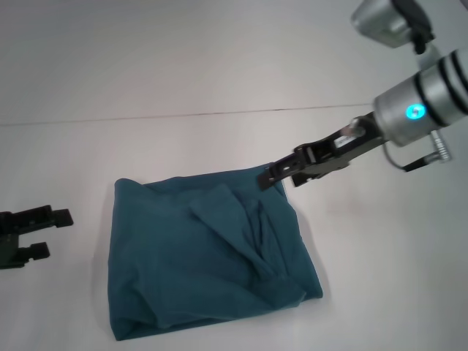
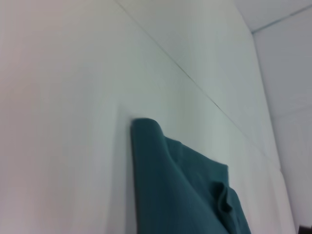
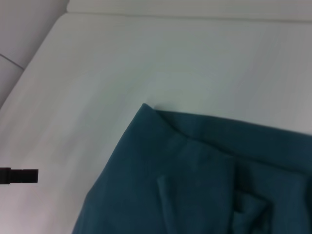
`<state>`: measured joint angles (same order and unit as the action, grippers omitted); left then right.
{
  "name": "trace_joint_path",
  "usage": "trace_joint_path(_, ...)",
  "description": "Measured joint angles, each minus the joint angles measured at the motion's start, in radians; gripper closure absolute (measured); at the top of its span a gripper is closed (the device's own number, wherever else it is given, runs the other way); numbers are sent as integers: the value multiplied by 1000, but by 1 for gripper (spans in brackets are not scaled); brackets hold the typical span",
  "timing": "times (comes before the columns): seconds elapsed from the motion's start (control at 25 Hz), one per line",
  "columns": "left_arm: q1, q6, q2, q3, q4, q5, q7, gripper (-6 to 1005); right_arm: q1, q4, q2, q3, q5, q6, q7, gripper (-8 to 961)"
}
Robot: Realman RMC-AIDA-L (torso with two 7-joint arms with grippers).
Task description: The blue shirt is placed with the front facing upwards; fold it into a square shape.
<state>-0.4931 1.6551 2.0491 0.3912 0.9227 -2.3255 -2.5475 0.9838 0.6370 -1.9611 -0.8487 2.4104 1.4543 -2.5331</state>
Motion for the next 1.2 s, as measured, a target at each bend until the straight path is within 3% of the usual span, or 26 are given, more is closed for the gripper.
trace_joint_path(0.2, 6, -36, 1, -18, 2, -5, -14, 53, 22, -62, -36, -22, 2, -79, -46, 28)
trace_joint_path(0.48, 4, -49, 9, -16, -6, 2, -8, 53, 39, -176, -62, -63, 3, -227, -73, 32)
trace_joint_path(0.84, -3, -69, 18, -9, -16, 3, -3, 53, 39, -209, -114, -66, 0, -368, -70, 63)
trace_joint_path(1.2, -6, -73, 23, -9, -20, 3, -1, 52, 74, -279, -125, -119, 11, -460, -76, 93)
